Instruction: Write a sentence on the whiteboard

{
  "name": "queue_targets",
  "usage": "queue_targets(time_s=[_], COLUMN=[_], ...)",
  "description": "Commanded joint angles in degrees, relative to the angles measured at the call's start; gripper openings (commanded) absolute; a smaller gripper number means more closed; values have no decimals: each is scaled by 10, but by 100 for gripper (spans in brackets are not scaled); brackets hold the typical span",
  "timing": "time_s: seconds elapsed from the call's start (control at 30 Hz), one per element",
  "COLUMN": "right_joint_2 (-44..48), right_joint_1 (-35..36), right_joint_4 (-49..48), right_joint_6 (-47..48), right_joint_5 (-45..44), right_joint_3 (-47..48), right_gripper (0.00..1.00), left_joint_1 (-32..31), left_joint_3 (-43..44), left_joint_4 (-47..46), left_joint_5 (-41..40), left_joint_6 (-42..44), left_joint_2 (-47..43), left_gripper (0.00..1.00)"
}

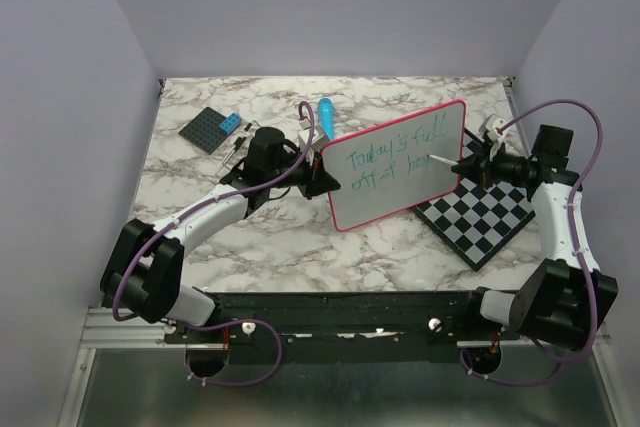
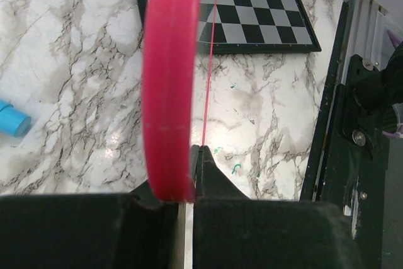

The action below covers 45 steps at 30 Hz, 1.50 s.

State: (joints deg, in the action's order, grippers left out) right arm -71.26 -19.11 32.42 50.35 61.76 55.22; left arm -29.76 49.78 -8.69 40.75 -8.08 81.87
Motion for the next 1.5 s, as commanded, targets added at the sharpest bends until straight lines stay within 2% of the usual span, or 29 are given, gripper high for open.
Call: queue_targets(time_s=[0.0,0.37,1.03,1.47], right_joint_2=[0,-4,-5,-3], right_joint_1=[2,-15,-22,9], right_joint_4=[-31,-33,21,-10], right_joint_6=[-15,-14,58,7], right_joint_5=[-15,-32,-21,-8], right_joint_3=[6,3,-35,-24], right_gripper=[0,1,1,0], left_joint_1=[-7,-7,-7,-6], left_joint_3=[-15,-14,-14,-15], left_joint_4=[103,104,104,104], left_joint_5=[-36,-37,-36,-37], left_joint_6=[45,46,46,45], left_joint_2=[26,24,24,27], left_gripper=[0,0,0,0])
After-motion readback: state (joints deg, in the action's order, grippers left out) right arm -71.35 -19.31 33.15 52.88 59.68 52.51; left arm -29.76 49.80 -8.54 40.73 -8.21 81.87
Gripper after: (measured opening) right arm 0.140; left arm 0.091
